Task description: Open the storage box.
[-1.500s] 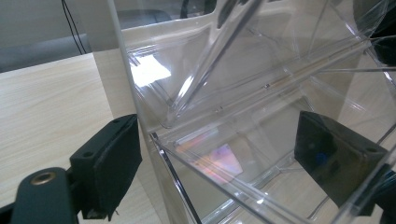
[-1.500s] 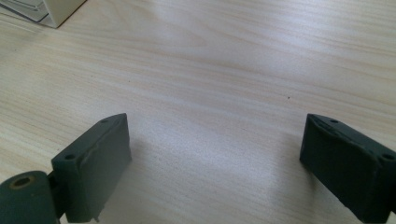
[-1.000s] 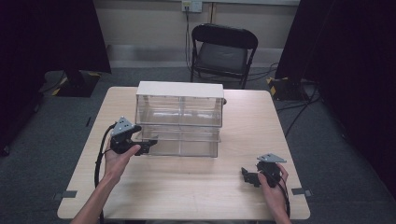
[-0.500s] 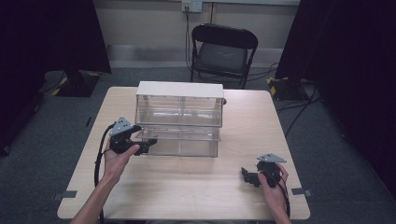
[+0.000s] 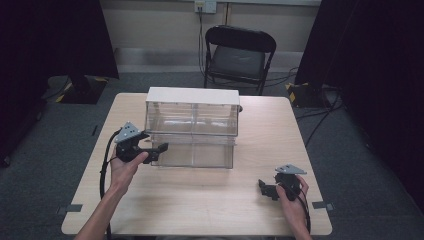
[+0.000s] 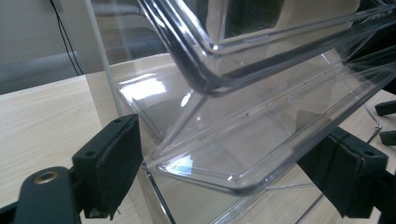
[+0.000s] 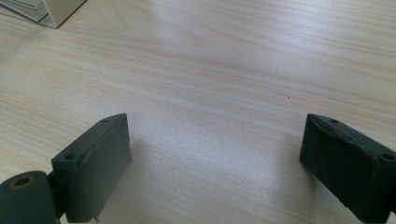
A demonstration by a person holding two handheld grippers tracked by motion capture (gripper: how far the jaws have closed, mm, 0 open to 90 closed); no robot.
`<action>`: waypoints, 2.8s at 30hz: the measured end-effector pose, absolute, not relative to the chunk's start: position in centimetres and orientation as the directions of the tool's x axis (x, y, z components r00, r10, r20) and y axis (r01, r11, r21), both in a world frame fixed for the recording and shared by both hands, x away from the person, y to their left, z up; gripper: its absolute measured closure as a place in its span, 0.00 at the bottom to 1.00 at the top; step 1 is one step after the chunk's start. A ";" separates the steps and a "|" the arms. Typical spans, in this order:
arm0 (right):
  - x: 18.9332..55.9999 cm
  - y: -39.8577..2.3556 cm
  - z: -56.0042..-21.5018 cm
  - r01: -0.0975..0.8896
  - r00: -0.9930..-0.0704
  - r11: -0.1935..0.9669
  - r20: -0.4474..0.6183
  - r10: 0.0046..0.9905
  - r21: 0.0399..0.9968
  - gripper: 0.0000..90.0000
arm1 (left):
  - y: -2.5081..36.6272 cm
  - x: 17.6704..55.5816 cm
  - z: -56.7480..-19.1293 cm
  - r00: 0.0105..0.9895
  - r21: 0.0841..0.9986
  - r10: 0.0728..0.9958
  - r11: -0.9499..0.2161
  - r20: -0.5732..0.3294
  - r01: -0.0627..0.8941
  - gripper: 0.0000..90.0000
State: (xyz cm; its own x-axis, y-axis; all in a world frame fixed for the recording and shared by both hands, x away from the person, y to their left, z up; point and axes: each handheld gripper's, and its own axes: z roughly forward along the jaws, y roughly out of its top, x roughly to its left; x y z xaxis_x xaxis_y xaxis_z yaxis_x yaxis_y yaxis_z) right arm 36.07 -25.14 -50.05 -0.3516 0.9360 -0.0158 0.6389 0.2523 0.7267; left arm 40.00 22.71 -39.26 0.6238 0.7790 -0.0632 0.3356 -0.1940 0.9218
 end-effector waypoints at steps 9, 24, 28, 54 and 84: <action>36.1 -25.1 -50.0 0.639 -0.351 0.252 -0.016 0.936 0.727 0.09 | 22.7 40.1 -39.2 0.623 0.922 0.779 -0.191 -0.065 0.335 0.17; 36.1 -25.1 -50.0 0.639 -0.351 0.252 -0.016 0.936 0.727 0.09 | 22.7 40.3 -39.1 0.621 0.925 0.780 -0.177 -0.077 0.337 0.16; 36.1 -25.1 -50.0 0.639 -0.351 0.252 -0.016 0.936 0.727 0.09 | 22.7 40.3 -39.0 0.617 0.925 0.782 -0.167 -0.087 0.341 0.16; 36.1 -25.1 -50.0 0.639 -0.352 0.253 -0.017 0.936 0.726 0.09 | 22.4 40.3 -38.0 0.627 0.927 0.774 -0.168 -0.087 0.335 0.07; 36.1 -25.1 -50.0 0.639 -0.352 0.253 -0.016 0.936 0.726 0.08 | 22.6 40.3 -38.3 0.625 0.926 0.775 -0.159 -0.098 0.342 0.11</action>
State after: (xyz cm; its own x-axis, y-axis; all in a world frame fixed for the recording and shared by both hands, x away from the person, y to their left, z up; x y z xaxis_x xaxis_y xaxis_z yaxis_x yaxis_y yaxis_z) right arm 36.10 -25.14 -50.05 -0.3519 0.9359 -0.0163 0.6391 0.2529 0.7263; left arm 40.29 22.59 -38.26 0.6247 0.7747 -0.0979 0.3418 -0.1586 0.9263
